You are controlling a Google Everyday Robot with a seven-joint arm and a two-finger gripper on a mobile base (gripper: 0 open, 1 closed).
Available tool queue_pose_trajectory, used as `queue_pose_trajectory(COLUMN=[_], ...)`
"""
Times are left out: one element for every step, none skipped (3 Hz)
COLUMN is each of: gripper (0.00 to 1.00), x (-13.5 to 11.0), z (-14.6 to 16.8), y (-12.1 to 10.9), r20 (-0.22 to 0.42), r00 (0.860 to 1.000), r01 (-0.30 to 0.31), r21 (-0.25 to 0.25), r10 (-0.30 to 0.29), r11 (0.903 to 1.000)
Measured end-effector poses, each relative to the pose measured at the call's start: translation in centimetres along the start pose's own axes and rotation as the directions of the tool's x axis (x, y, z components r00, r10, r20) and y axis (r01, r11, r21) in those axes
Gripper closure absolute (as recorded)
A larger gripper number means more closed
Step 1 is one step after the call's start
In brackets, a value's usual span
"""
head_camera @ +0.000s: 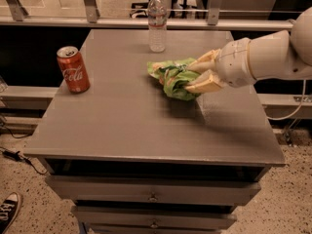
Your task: Pick green rice chip bag
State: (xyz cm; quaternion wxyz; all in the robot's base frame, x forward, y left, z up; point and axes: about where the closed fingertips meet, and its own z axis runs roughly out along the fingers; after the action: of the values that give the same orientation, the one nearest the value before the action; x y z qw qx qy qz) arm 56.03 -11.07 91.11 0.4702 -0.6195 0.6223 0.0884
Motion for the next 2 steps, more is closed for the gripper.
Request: queue_pose_trajectory(gripper=[1.0,1.0], x=[-1.2,-2.6], z=[-0.5,-1.6], y=[-2.0,-4.2], r20=[0.042,0.089], r00=[0.999,0.996], r01=[0.015,0.016], r21=[0.019,0.052], r10=[-0.016,-0.021], r11=[0.9997,0.9985])
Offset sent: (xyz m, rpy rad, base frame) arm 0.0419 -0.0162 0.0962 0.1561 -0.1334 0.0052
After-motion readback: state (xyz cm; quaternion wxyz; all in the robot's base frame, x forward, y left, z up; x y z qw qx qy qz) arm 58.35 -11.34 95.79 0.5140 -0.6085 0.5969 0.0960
